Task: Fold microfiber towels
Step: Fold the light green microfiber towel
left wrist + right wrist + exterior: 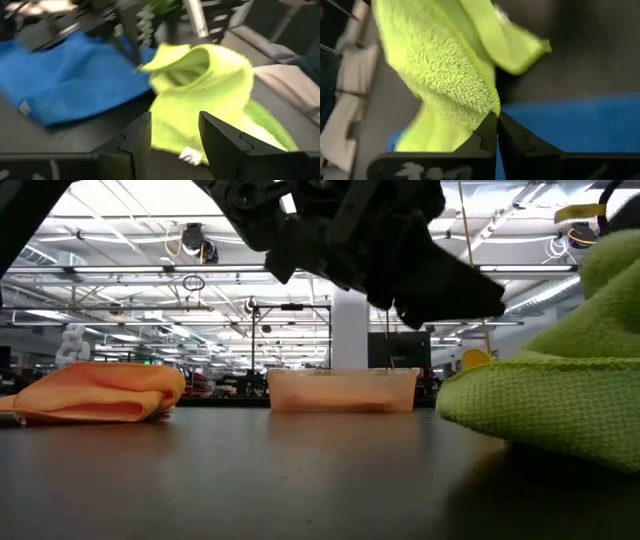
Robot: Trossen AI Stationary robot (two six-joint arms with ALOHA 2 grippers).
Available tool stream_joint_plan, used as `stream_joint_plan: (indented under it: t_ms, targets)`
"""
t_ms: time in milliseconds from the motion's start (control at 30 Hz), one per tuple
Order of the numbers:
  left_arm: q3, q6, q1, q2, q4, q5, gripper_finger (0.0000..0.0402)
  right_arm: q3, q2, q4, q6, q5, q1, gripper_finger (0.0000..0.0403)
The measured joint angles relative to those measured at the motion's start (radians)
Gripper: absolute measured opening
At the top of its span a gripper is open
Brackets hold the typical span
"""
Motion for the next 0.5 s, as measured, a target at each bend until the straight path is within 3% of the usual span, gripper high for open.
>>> stream_joint_plan:
  t_ms: [200,367,500]
  targets:
    - [0.006,0.013,-0.001,0.0,0.017,0.096,0.0166,0.054,-0.002,0.137,-0.182,-0.001,-0.062,0.0]
    - [0.009,0.014,-0.012,-0.002,0.015,0.19,0.0166,0.179,-0.007,0.124,-0.384,-0.044,-0.088,0.0]
    - [0.009,0.035,-0.033,-0.002,0.036,0.198,0.0166,0.285,-0.009,0.052,-0.514,-0.056,-0.088,0.0]
